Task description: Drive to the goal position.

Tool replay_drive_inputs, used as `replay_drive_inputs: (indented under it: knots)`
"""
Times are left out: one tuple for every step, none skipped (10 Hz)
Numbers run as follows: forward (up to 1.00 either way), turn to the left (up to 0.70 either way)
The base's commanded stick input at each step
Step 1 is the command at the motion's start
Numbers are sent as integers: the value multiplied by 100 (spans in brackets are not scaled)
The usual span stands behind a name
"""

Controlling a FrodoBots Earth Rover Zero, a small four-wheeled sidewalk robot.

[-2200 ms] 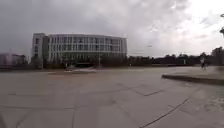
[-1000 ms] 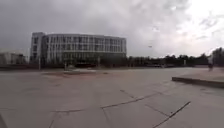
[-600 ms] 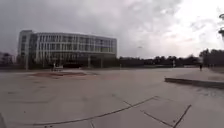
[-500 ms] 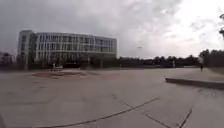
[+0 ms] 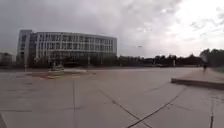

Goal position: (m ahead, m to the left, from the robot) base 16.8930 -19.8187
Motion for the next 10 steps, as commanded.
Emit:
replay_drive_inputs:
  knots:
    - [70, -1]
    - [70, -1]
    - [70, -3]
    - [70, -20]
    - [70, -35]
    - [70, -35]
    - [70, -35]
    - [70, -35]
    - [70, -35]
    - [70, -35]
